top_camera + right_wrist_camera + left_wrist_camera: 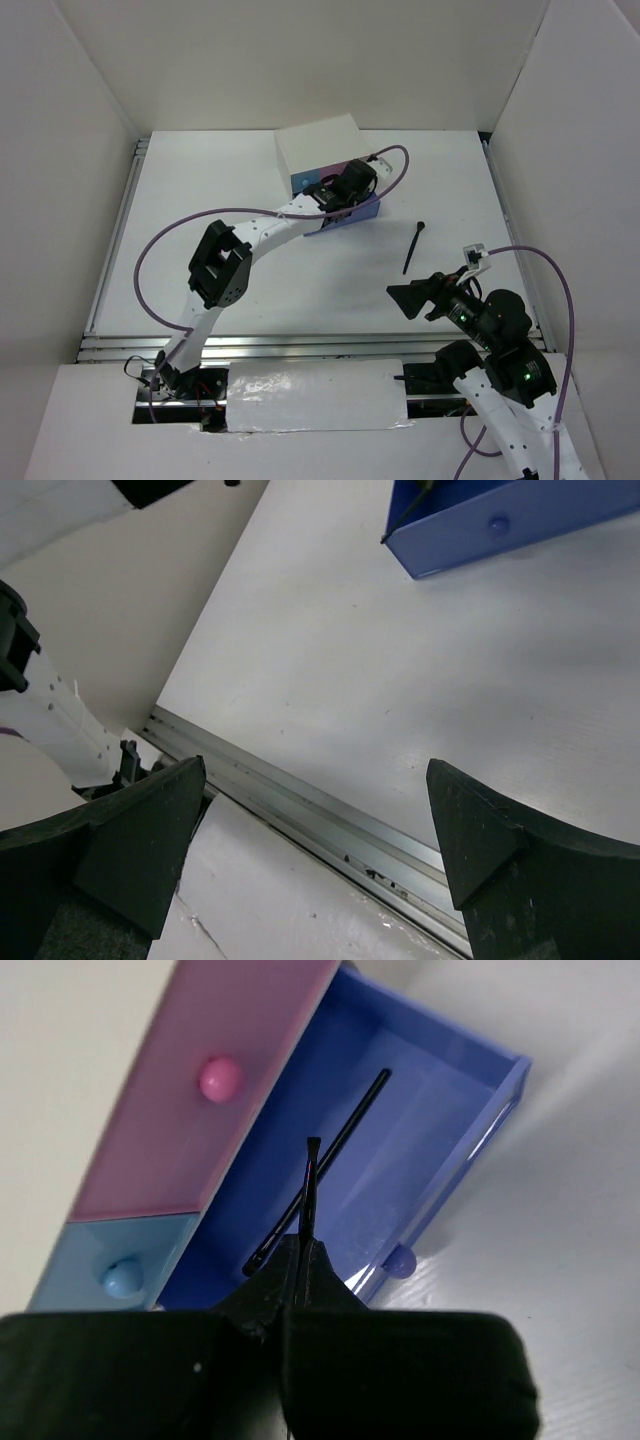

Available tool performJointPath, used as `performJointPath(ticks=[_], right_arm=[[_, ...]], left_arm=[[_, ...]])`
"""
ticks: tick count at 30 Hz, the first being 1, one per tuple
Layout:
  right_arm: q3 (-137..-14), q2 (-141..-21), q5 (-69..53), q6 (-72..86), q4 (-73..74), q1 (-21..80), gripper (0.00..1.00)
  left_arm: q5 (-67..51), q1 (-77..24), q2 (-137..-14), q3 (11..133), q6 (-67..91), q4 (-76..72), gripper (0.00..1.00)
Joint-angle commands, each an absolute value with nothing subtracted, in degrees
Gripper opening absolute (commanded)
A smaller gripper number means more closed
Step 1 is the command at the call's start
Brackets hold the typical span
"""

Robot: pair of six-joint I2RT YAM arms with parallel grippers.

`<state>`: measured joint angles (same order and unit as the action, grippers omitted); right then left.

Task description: Organize the makeup

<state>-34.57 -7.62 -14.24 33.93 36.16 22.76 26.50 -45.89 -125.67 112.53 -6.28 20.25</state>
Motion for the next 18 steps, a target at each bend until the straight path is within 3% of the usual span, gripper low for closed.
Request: performJointPath(ticks=[1, 6, 18], right_arm=[[-37.3, -8.3, -15.0, 32.3, 36.5, 23.2, 1.00], [-37.2, -9.2, -15.6, 31.8, 36.0, 23.2, 1.00], [-34.9, -13.0, -15.1, 31.9, 31.1, 23.2, 1.00]], left_arm=[[25.8, -43.4, -123.9, 110.9, -12.7, 11.0, 0.00], [19.0, -40.6, -123.0, 106.4, -11.3, 4.8, 0.00], [13.4, -39.7, -127.6, 111.1, -13.6, 6.4, 0.00]])
